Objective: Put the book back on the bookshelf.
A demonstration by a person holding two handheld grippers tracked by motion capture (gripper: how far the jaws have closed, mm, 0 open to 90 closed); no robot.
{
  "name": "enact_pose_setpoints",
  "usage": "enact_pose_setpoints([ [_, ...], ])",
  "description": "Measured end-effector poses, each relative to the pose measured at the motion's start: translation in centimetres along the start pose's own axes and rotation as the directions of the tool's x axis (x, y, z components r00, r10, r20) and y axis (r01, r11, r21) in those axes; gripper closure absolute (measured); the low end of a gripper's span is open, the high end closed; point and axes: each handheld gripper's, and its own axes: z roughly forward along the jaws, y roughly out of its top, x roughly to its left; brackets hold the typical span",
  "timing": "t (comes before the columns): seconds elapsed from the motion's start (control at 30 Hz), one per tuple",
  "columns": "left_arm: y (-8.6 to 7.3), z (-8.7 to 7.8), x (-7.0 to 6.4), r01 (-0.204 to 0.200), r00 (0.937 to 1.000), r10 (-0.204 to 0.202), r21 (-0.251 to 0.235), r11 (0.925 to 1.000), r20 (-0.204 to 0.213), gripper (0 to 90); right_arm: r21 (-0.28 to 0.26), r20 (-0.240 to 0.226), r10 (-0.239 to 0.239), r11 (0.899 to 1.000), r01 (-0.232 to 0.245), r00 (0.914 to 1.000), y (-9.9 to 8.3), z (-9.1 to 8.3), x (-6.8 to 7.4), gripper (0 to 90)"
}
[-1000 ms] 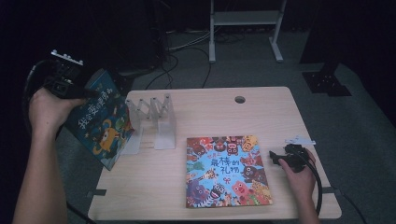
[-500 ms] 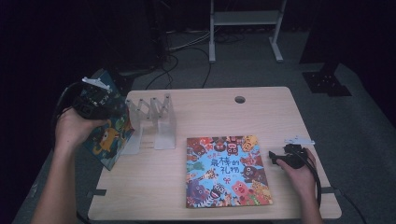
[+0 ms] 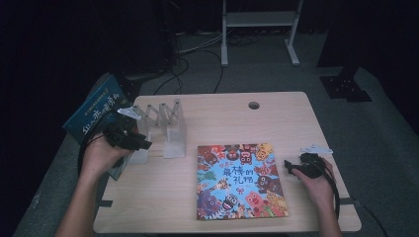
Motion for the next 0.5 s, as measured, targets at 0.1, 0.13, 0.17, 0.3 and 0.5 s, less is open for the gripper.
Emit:
enact_pose_setpoints([
  [0.1,-0.5,1.5,-0.9,-0.029,0.9994,0.030,-0.002,0.9996,0.017,50.3,0.009,-0.015,-0.005,1.000,0.005,0.9999,0.1,-0.4,0.2,34.2],
  [0.13,-0.6,1.9,-1.0,-0.036,0.9991,0.036,-0.004,0.9994,0.023,48.2,0.006,-0.020,-0.004,1.000,0.004,0.9998,0.2,-0.6,0.4,34.6],
  [0.17,-0.8,2.4,-1.4,-0.051,0.9983,0.051,-0.008,0.9987,0.029,45.5,0.001,-0.022,-0.005,1.000,0.005,0.9997,0.3,-0.8,0.5,35.4],
  [0.3,-1.4,4.3,-2.5,-0.080,0.9961,0.080,-0.004,0.9968,0.038,38.2,-0.024,-0.078,0.021,0.999,-0.023,0.9967,1.0,-1.9,1.3,37.4],
  [0.5,-2.1,7.4,-3.7,-0.093,0.9941,0.092,0.007,0.9956,0.056,32.1,-0.031,-0.158,0.038,0.999,-0.044,0.9868,2.2,-2.6,2.8,39.4],
])
